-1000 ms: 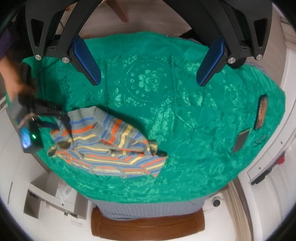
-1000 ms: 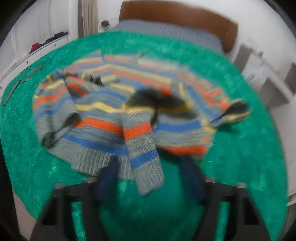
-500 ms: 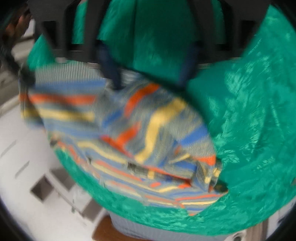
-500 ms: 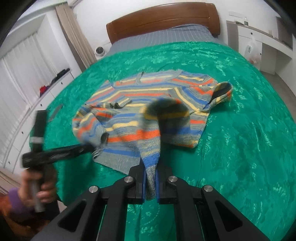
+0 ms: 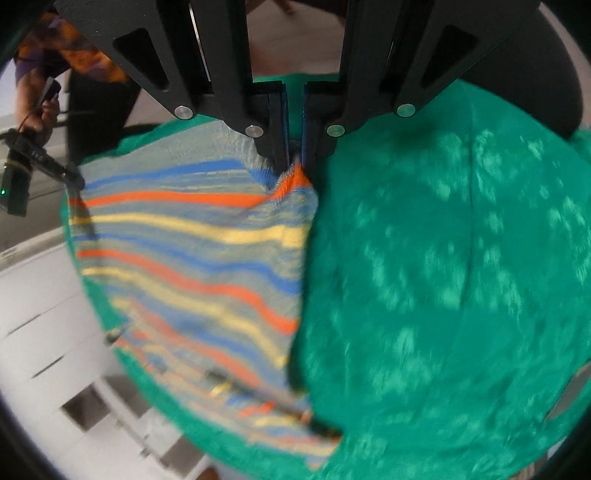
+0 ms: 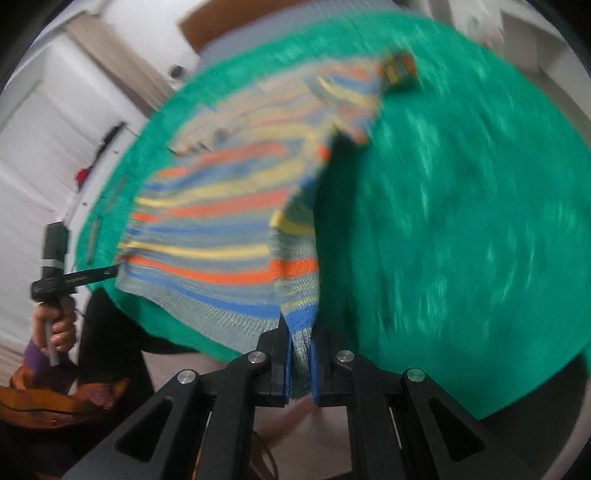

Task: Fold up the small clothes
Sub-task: 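Grasp the striped sweater's hem with the left gripper while the right gripper grasps it too, then lift the hem with both grippers, spread the sweater flat, then open both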

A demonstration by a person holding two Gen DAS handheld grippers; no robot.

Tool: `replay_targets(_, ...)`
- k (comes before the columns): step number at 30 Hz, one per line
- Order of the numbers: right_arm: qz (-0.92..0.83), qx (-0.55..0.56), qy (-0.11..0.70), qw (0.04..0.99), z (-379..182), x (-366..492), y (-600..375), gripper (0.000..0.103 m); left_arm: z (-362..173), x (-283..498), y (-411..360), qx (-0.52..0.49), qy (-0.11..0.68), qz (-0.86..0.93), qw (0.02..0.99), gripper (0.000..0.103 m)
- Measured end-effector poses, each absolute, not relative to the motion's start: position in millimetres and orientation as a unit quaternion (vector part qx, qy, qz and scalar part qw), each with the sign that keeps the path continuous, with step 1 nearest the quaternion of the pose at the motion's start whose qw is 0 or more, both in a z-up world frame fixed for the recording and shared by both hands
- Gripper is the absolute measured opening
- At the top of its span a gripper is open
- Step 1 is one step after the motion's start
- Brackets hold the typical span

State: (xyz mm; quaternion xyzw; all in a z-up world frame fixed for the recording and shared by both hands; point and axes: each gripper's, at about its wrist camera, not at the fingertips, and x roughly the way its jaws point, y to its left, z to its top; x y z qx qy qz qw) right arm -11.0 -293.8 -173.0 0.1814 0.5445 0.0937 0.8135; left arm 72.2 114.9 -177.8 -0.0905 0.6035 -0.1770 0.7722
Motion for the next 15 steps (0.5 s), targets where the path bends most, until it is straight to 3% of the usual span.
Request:
replay_targets(11,0.050,0.199,0.598,0.774,-199.9,-22.0,-299.3,0.007,-179.2,33.0,101.6,-0.010,0.617,-0.172,0.768,0.000)
replay_targets(15,0.058,0.251,0.600,0.758,-213.9,-17.8,-305.1,0.008,-185.8,42.7,106.8,-0.045,0.618,-0.155,0.770,0.000)
